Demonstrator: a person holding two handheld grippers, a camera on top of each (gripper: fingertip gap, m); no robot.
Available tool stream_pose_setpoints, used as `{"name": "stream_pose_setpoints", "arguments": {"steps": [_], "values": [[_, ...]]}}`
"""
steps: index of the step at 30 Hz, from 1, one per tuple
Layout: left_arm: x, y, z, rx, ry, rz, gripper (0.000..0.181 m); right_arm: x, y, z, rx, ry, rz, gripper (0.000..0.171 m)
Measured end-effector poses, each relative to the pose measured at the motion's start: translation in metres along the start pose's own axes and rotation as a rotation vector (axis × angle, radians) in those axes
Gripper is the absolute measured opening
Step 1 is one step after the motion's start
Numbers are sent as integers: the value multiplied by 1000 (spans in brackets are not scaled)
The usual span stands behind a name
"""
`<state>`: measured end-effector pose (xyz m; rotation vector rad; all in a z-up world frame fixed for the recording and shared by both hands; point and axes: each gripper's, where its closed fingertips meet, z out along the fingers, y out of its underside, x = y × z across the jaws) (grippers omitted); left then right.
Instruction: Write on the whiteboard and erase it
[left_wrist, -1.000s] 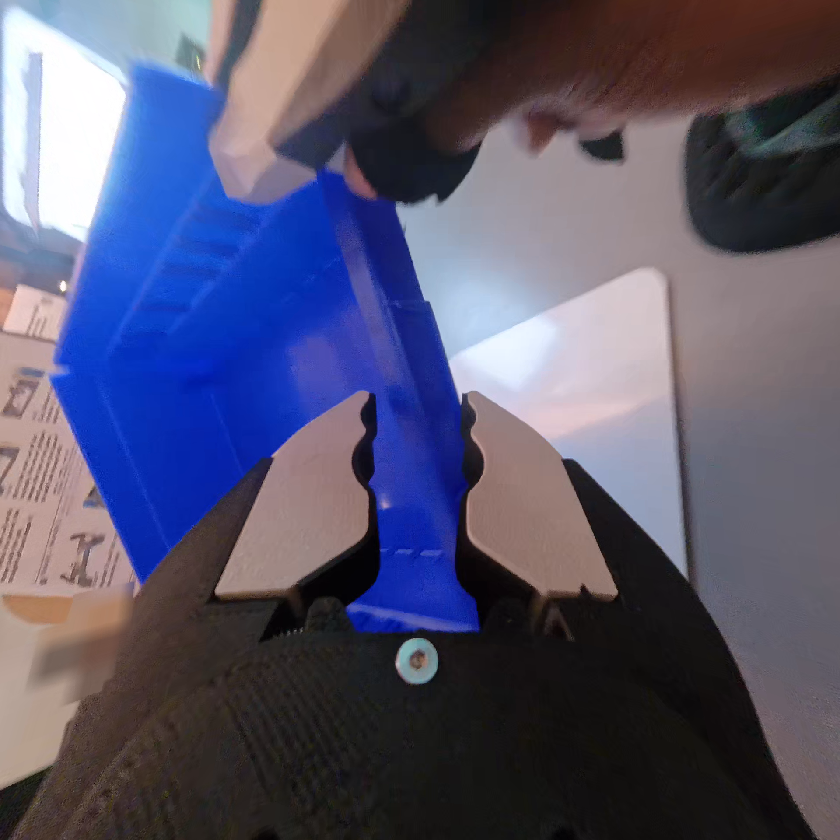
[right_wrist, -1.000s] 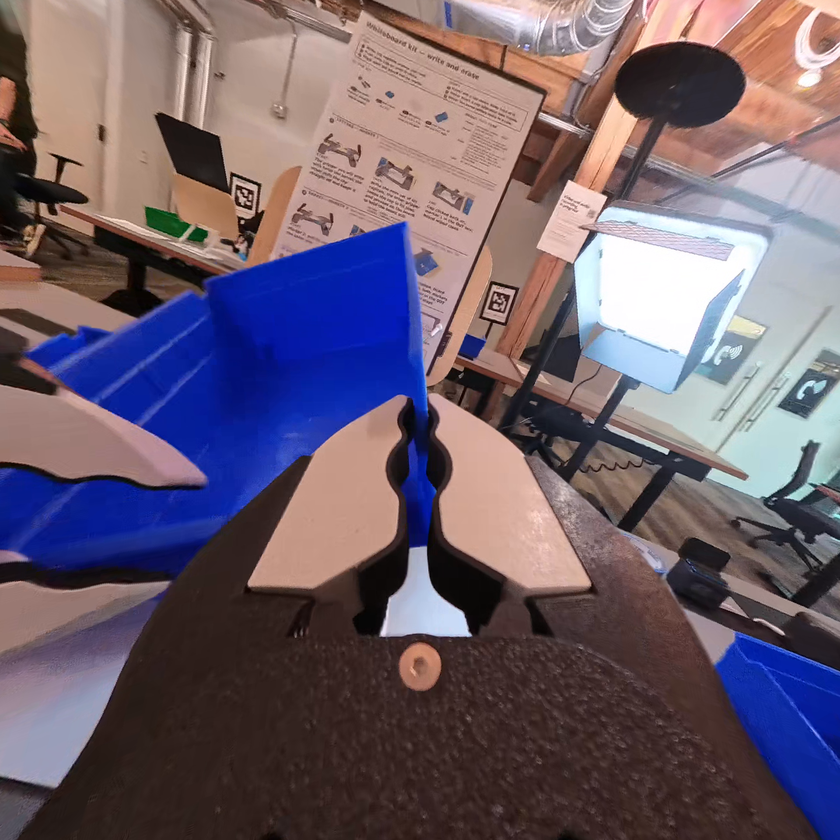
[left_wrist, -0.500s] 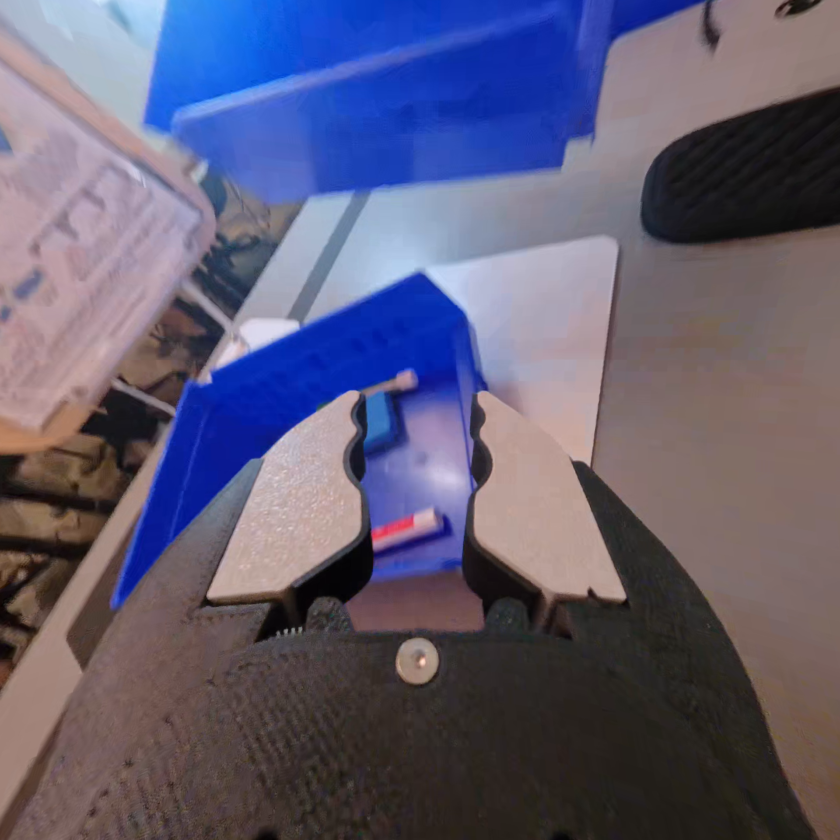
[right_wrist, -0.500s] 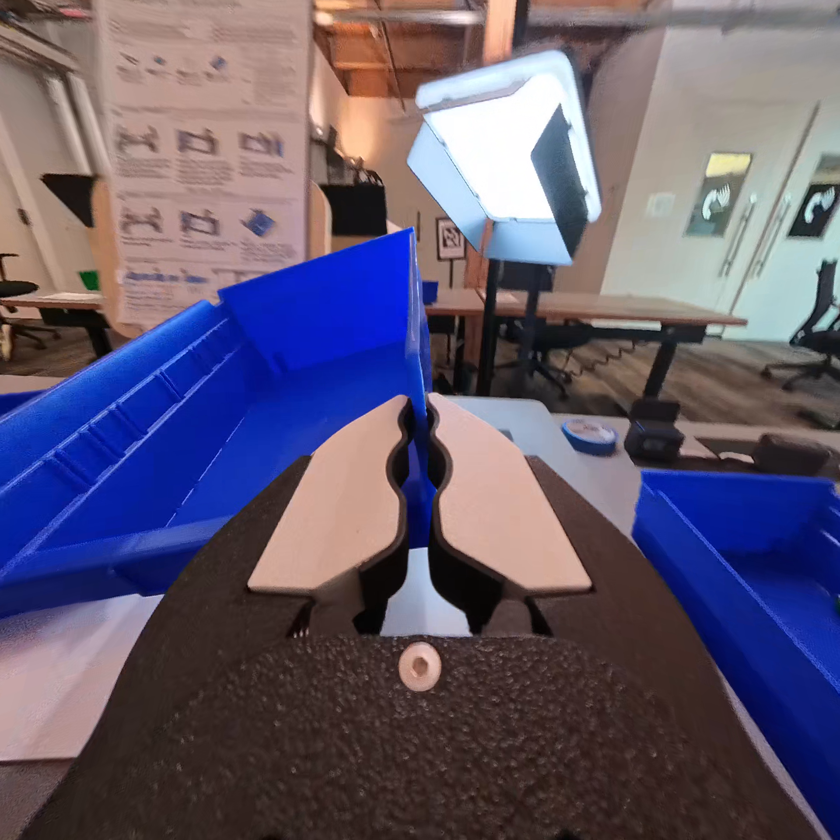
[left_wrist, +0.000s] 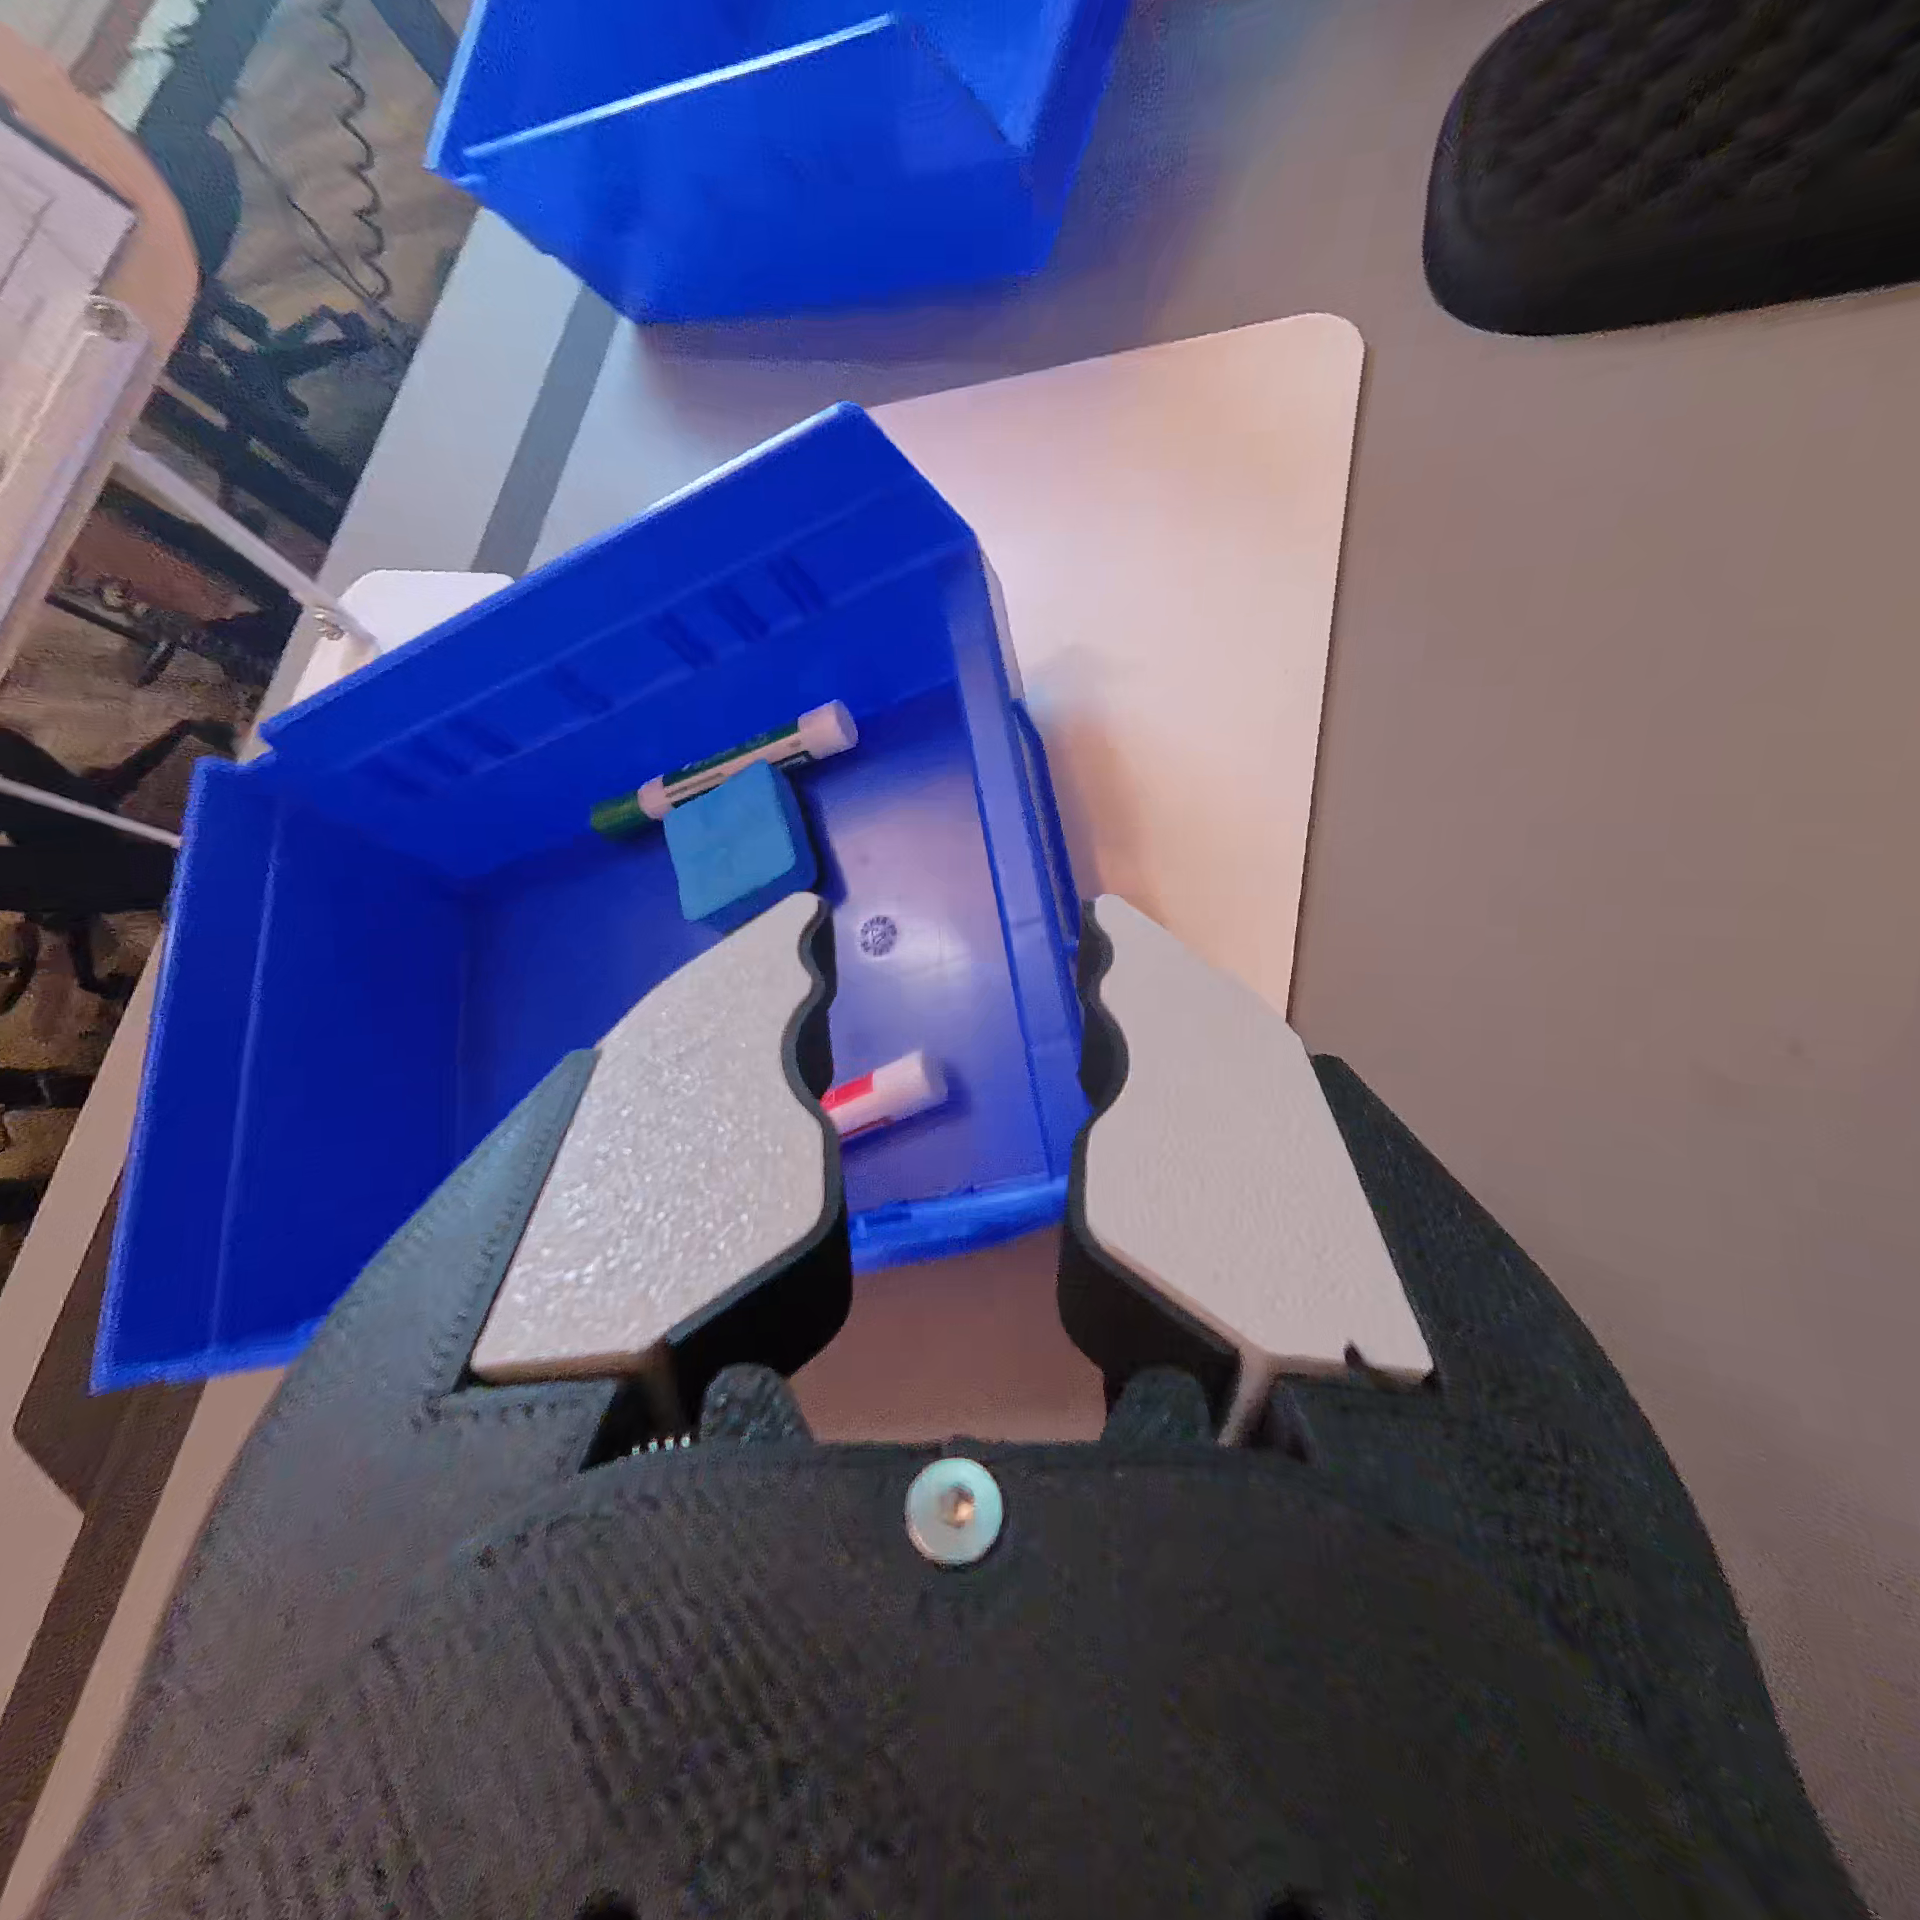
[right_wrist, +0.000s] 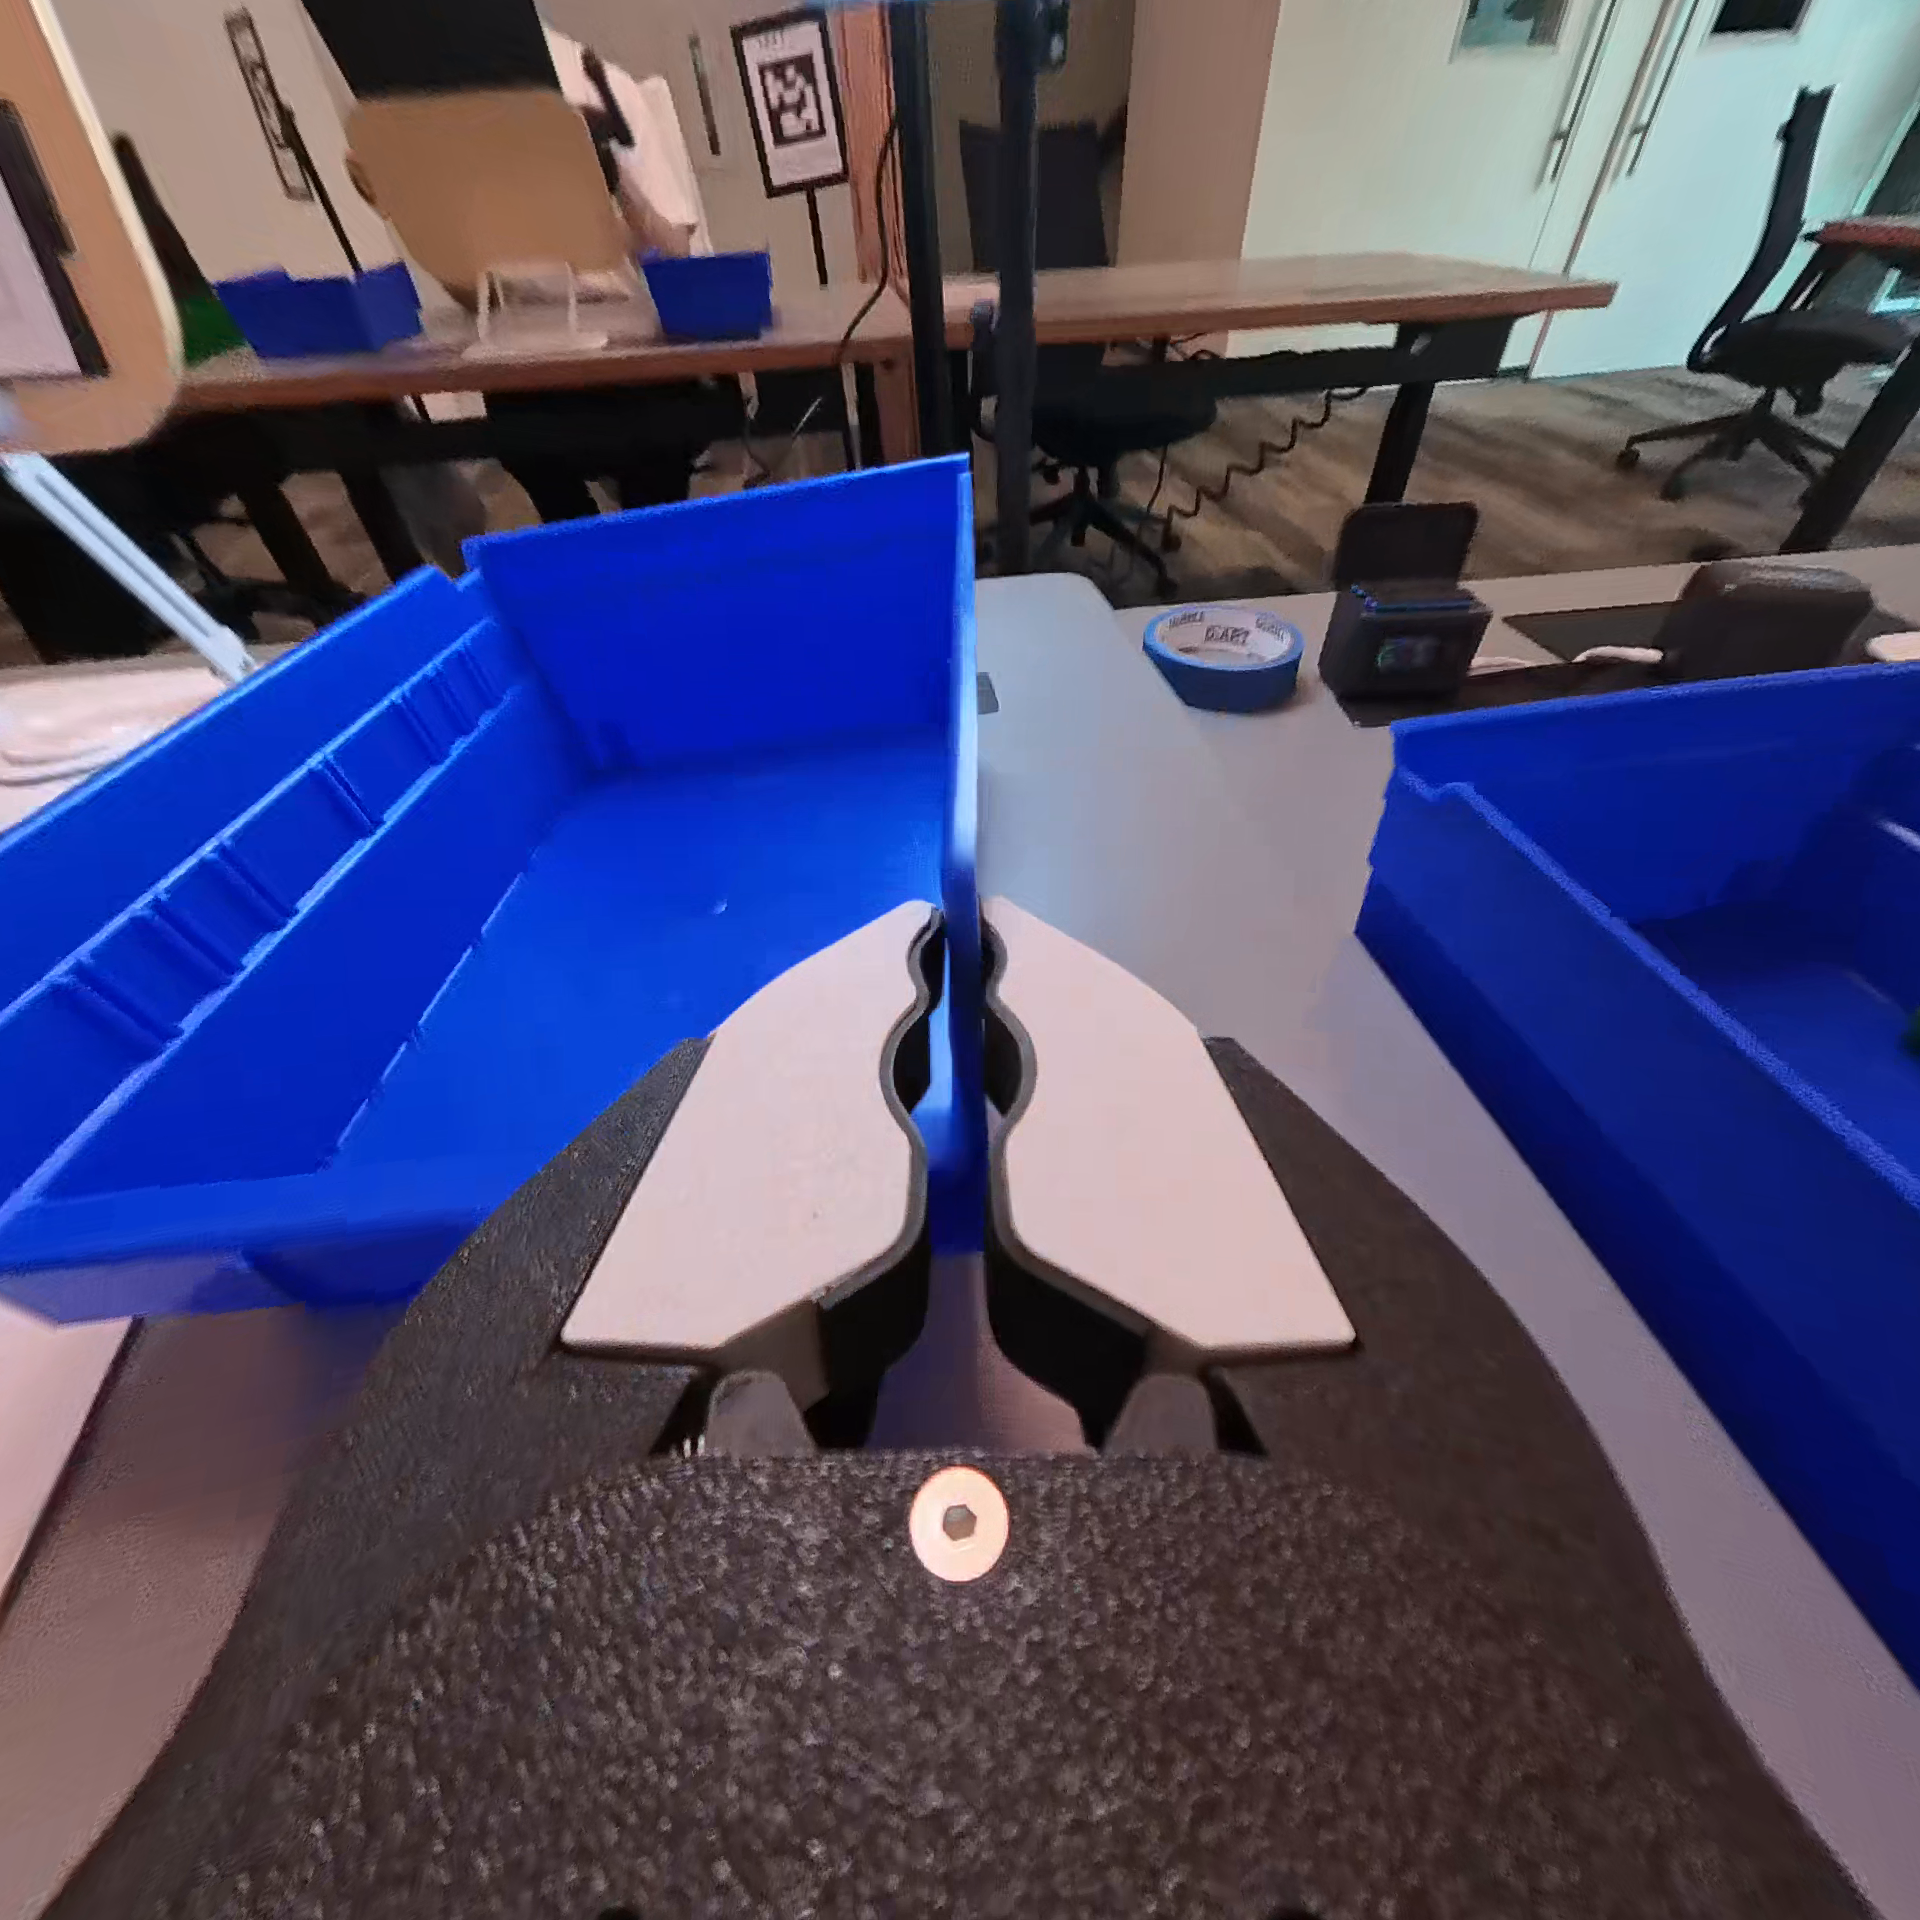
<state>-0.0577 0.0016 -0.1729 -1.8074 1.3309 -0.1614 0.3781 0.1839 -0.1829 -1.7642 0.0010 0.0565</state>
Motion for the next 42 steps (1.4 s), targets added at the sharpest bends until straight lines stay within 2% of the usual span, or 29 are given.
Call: {"name": "stream_pose_setpoints", "arguments": {"steps": [3,7,11,17,20,23,26,29,33,42], "values": [[0,-6,19,-56,31,26,45,-9,10,6,-38,-33,-12,21],[5,-11,46,-130,85,50,45,-17,-10,-7,42,-50,-18,35],[7,-6,75,-237,121,68,43,-47,-25,-18,91,-123,-68,39],[13,40,99,-545,249,47,55,-103,-34,-33,115,-267,-155,38],[26,51,103,-621,367,0,49,-126,-30,-36,105,-329,-192,37],[25,61,107,-672,362,9,35,-137,-24,-36,100,-358,-227,36],[6,77,99,-696,252,21,24,-138,-20,-39,102,-375,-239,34],[-4,97,79,-675,187,53,26,-138,-21,-44,123,-396,-245,32],[-5,108,52,-629,102,-20,27,-143,-18,-47,127,-417,-254,31],[-54,185,-27,-737,-156,-190,30,-179,-19,-55,127,-514,-293,31]]}}
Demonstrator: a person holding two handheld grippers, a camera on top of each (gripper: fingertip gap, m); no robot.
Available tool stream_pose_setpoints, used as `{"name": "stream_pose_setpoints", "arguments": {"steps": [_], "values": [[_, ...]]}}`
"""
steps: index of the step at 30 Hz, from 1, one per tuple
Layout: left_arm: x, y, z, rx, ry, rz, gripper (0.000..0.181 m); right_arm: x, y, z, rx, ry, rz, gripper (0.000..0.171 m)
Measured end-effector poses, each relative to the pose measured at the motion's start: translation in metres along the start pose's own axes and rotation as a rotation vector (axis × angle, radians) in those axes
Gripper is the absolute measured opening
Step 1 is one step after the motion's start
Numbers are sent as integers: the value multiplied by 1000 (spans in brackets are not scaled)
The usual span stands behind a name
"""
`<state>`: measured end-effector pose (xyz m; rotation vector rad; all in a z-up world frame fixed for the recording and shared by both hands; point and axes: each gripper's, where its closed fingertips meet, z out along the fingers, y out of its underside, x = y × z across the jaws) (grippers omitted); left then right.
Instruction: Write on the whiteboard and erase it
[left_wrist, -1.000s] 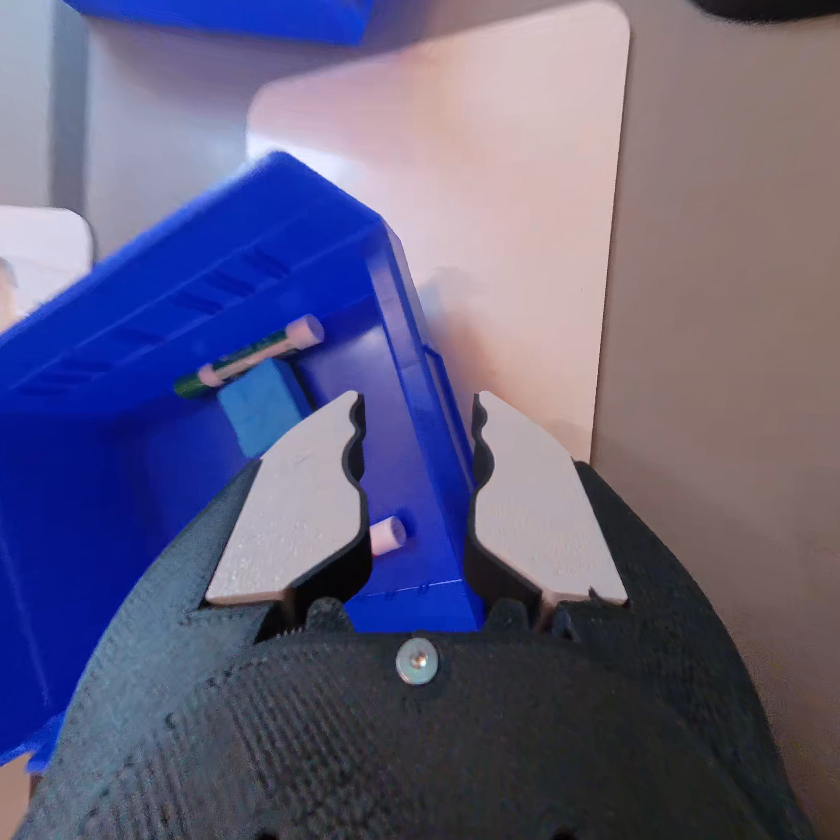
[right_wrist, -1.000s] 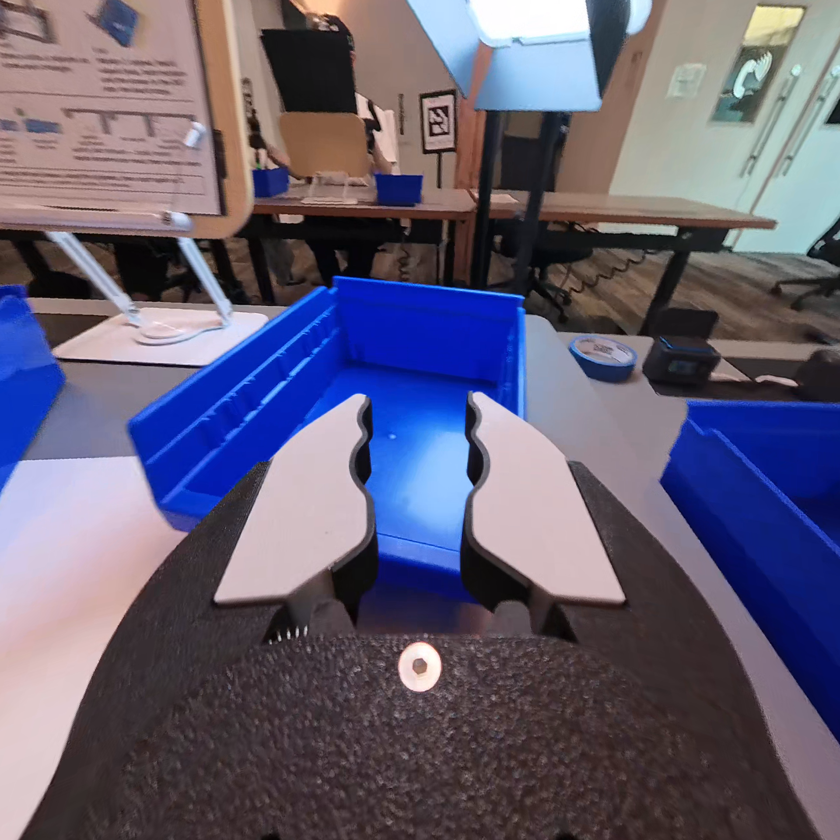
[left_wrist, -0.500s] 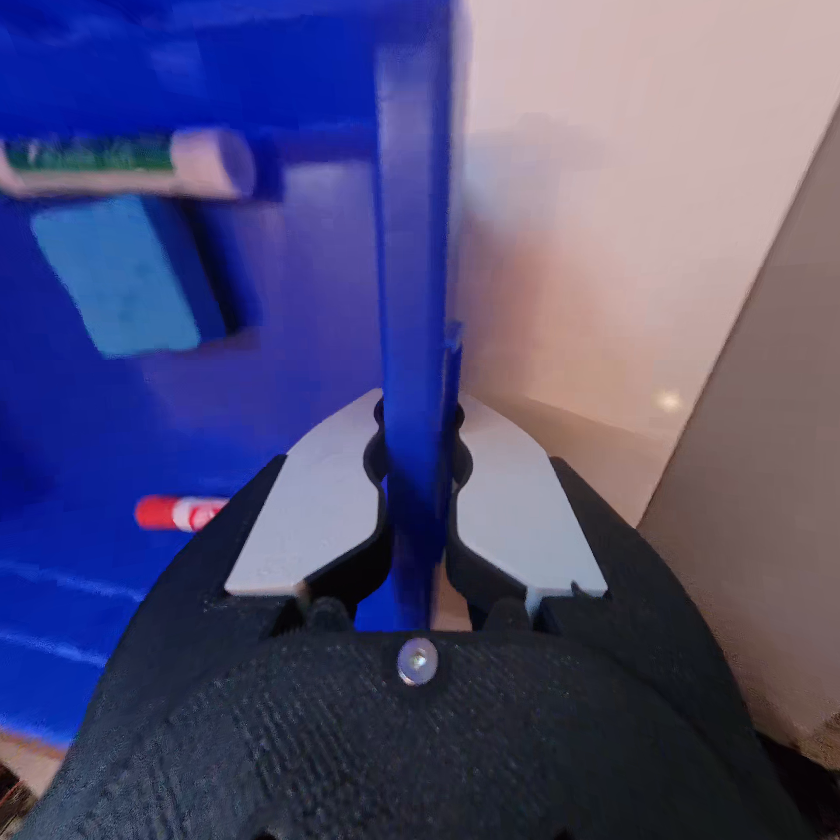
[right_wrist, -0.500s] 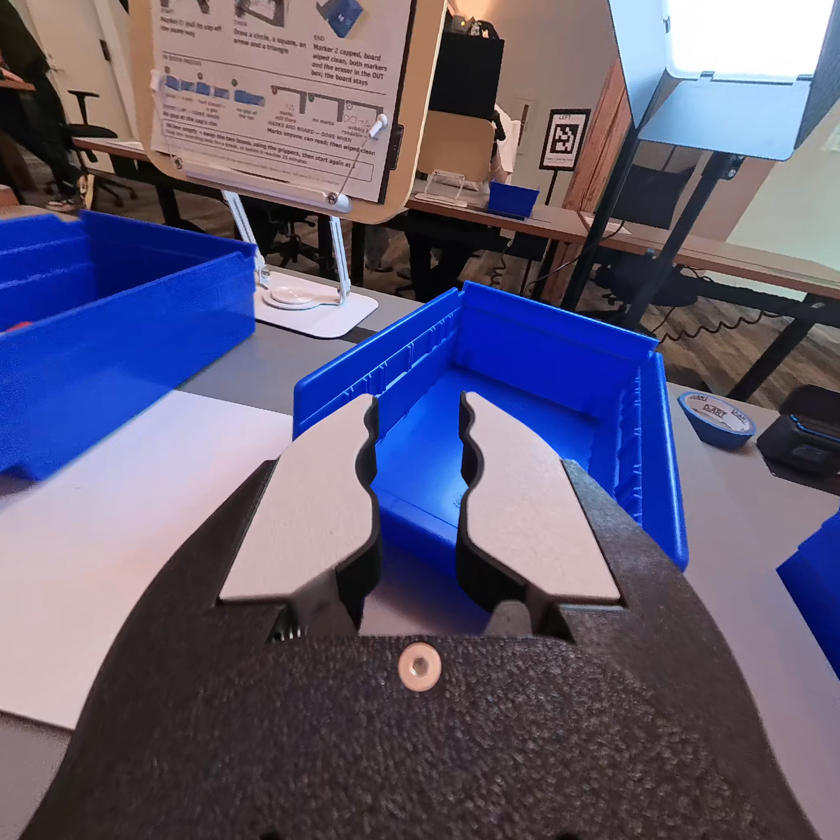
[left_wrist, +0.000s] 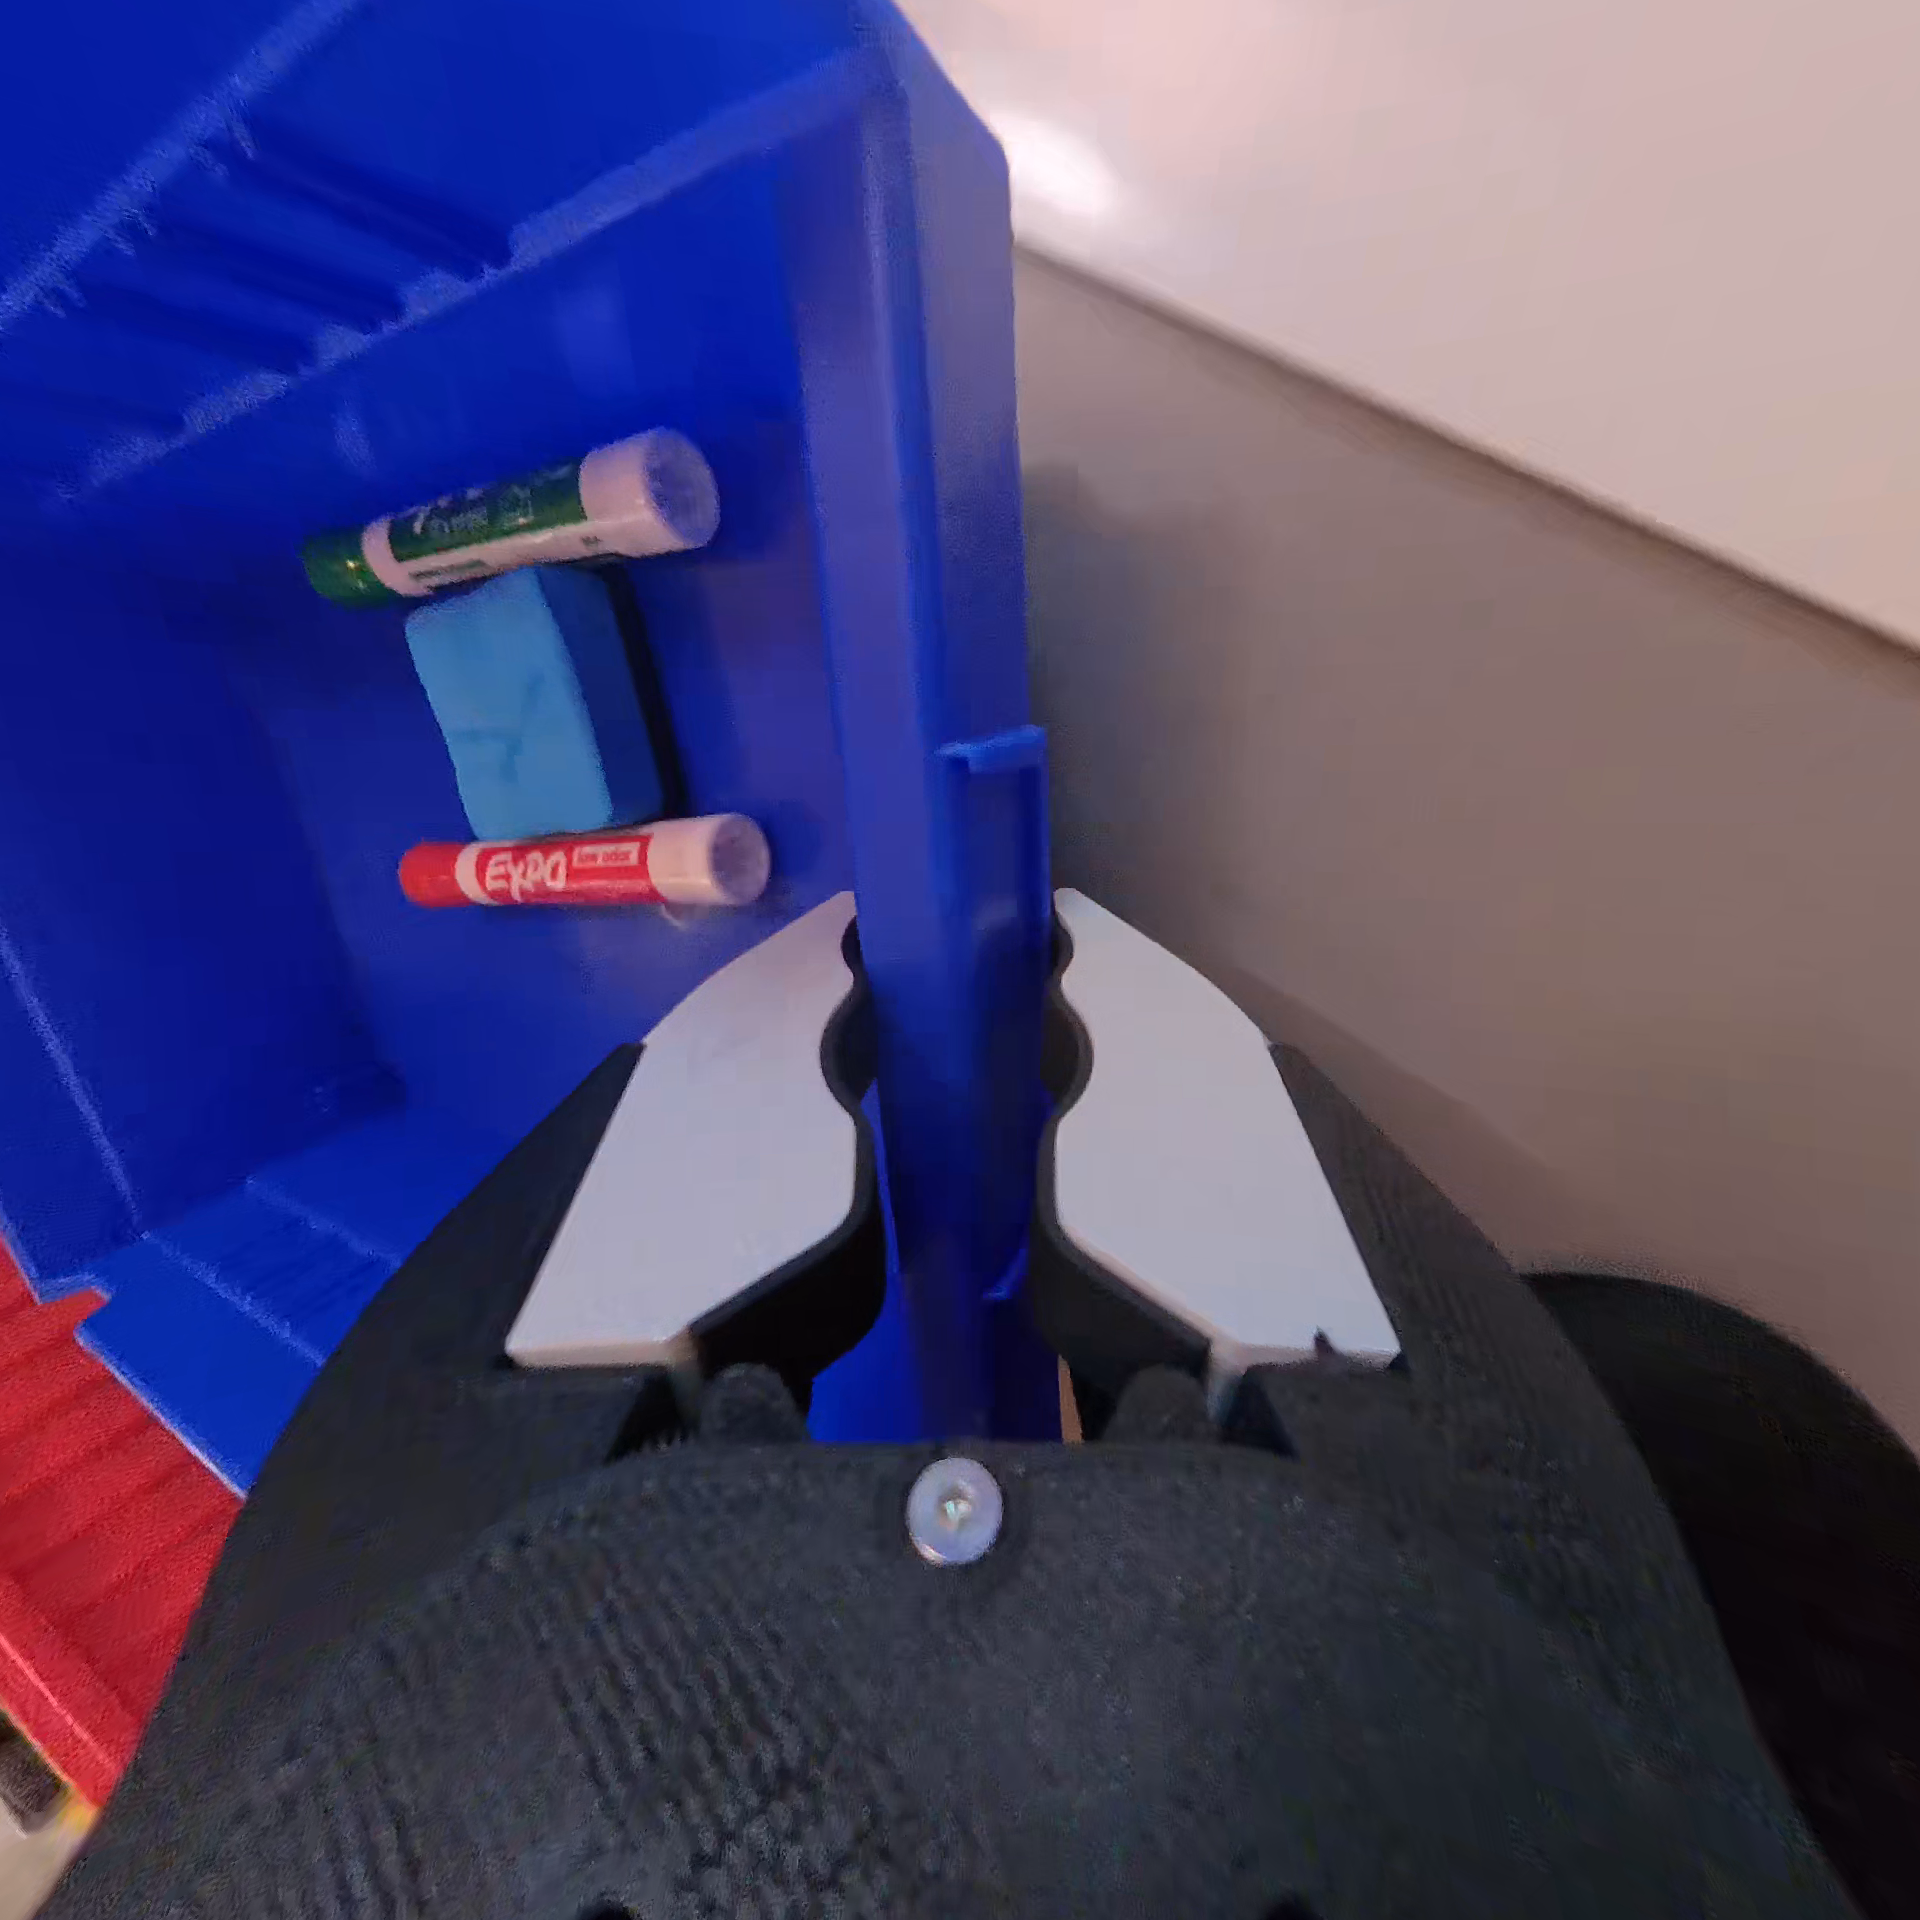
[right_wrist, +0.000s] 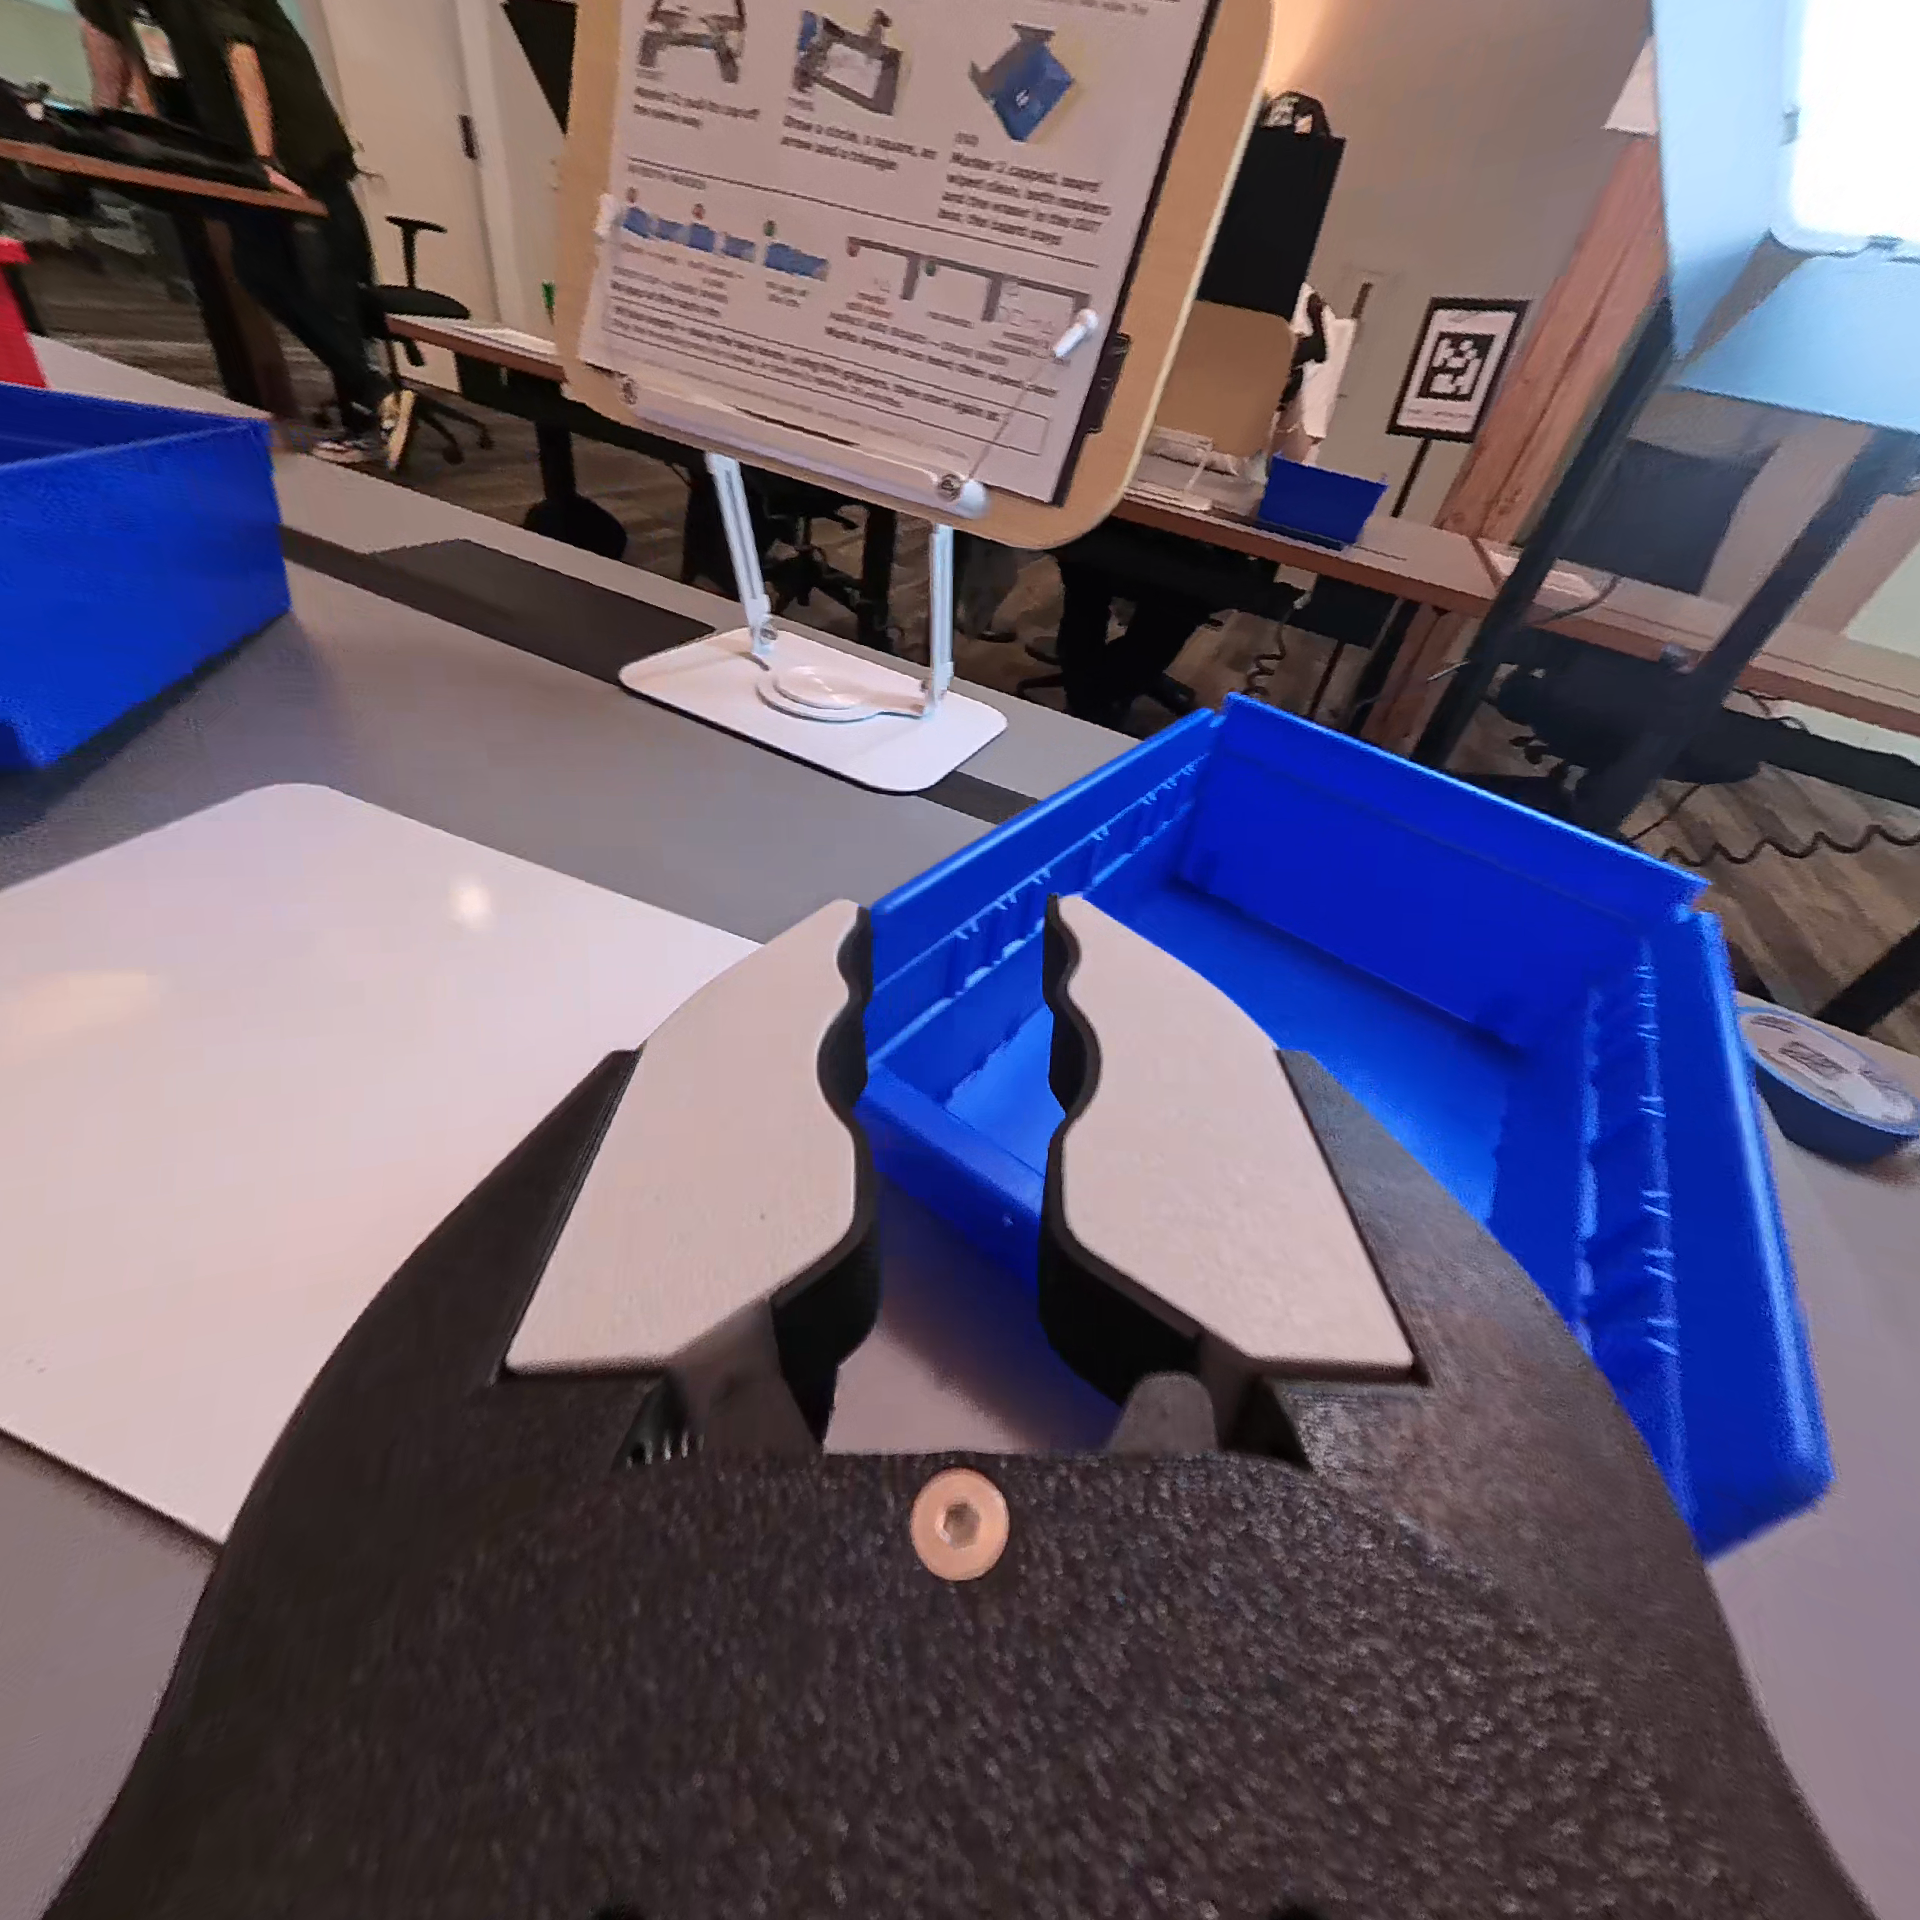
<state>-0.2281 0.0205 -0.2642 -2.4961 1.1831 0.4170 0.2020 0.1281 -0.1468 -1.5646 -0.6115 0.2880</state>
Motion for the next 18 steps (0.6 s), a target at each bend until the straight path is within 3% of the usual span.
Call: {"name": "stream_pose_setpoints", "arguments": {"steps": [8,13,18], "values": [[-37,29,31,-21,-46,-14,30,-37,-3,24,-65,-77,-27,33],[-39,19,40,32,-59,19,30,-27,28,42,-216,3,-80,38],[-43,16,34,86,-111,20,40,-20,63,51,-328,21,-134,54]]}}
